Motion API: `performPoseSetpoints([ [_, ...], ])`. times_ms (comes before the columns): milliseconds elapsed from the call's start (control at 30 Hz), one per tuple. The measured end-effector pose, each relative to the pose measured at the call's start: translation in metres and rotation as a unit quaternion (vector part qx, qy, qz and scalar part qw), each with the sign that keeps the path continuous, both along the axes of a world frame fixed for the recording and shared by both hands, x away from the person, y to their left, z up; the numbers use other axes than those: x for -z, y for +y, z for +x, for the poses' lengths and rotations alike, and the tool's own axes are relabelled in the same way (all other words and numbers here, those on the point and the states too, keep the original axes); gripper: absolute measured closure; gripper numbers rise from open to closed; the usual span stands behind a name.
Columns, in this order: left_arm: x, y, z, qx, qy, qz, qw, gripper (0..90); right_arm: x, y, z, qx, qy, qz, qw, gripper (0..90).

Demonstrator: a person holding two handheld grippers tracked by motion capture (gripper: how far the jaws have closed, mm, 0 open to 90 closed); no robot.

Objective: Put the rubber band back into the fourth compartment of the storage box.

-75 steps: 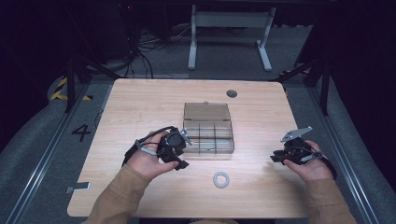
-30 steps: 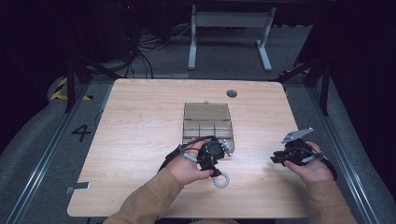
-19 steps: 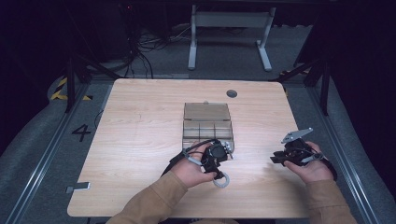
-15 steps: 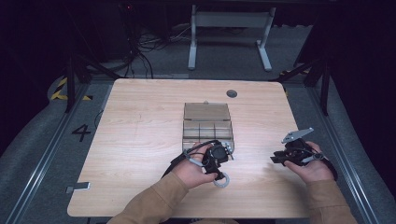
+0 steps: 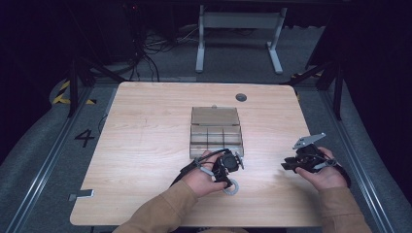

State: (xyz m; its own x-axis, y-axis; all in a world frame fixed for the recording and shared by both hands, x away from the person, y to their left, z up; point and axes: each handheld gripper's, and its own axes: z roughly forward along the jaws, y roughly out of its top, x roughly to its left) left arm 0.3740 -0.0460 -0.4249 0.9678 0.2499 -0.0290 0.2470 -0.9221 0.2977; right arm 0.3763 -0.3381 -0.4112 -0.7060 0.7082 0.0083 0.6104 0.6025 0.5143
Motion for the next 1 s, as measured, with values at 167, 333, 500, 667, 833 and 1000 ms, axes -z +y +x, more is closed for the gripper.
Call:
performPoseSetpoints([
  [167,0.0021,-0.0019,-0.0012,0.005,0.0,0.003,1.0,67.5,-0.0001,-0.0003,0.0,0.0,-0.001,0.0,1.0,70.4],
  [333,0.004,-0.0036,-0.0025,0.008,-0.007,0.009,0.9999,72.1,-0.0002,-0.0002,0.0,0.0,-0.001,0.0,1.0,70.4],
  [500,0.0046,-0.004,-0.0029,0.011,-0.008,0.011,0.9998,76.3,0.0001,0.0,-0.0001,-0.002,-0.001,0.001,1.0,70.4],
  [667,0.0057,-0.0046,-0.0027,0.011,-0.013,0.017,0.9997,77.7,-0.0002,0.0001,-0.0003,-0.003,-0.002,0.001,1.0,70.4],
  [833,0.0061,-0.0046,-0.0034,0.008,-0.019,0.013,0.9997,80.5,0.0001,0.0001,-0.0002,-0.003,-0.002,0.001,1.0,70.4],
  [1000,0.0061,-0.0048,-0.0046,0.009,-0.02,0.01,0.9997,82.0,0.0001,-0.0002,-0.0003,-0.002,-0.002,0.001,1.0,70.4],
])
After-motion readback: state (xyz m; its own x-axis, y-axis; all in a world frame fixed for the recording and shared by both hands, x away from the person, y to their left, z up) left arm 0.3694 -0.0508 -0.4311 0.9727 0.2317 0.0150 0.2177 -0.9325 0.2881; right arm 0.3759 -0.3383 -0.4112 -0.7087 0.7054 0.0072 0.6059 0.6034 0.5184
